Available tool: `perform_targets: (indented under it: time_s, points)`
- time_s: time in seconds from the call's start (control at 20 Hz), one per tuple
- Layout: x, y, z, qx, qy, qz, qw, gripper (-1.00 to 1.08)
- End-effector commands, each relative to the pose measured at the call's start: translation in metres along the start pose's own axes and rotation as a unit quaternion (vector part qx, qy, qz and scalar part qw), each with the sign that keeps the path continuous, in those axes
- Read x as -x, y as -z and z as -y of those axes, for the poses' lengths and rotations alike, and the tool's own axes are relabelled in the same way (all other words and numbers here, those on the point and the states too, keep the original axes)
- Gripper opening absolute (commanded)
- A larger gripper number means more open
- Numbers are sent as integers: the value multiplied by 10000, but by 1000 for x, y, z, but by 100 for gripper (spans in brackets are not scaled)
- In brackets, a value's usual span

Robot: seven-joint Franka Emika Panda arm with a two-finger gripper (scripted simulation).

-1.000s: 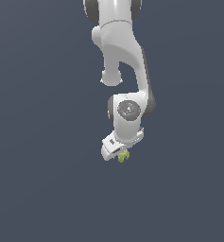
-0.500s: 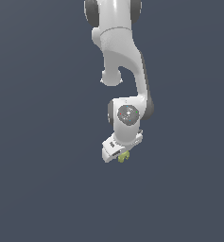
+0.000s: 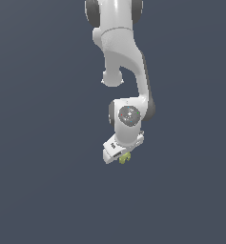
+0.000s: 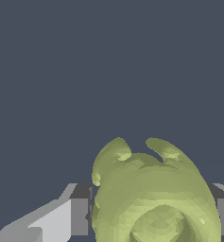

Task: Pick up the object and move it to a goal position.

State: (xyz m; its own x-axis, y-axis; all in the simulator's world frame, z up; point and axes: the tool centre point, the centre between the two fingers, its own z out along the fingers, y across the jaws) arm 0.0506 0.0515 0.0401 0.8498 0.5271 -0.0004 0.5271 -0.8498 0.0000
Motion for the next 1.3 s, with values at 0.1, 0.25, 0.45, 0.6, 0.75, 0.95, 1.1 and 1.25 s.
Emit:
perform_targets:
  time_s: [0.1,0.25,0.45,0.6,0.75,0.95,1.1,1.25]
  points:
    - [2,5,0,0,2,-2,10000,-100]
    - [7,13,0,0,2,-2,10000,-100]
    - [16,30,-1,3,1,0,10000,-100]
    - [25,47,-2,3,1,0,10000,-100]
    - [36,68,-3,5,2,1,10000,-100]
    - [54,103,-4,5,2,1,10000,-100]
    - [68,130,-6,5,2,1,10000,-100]
    - [83,158,-7,5,2,1,10000,-100]
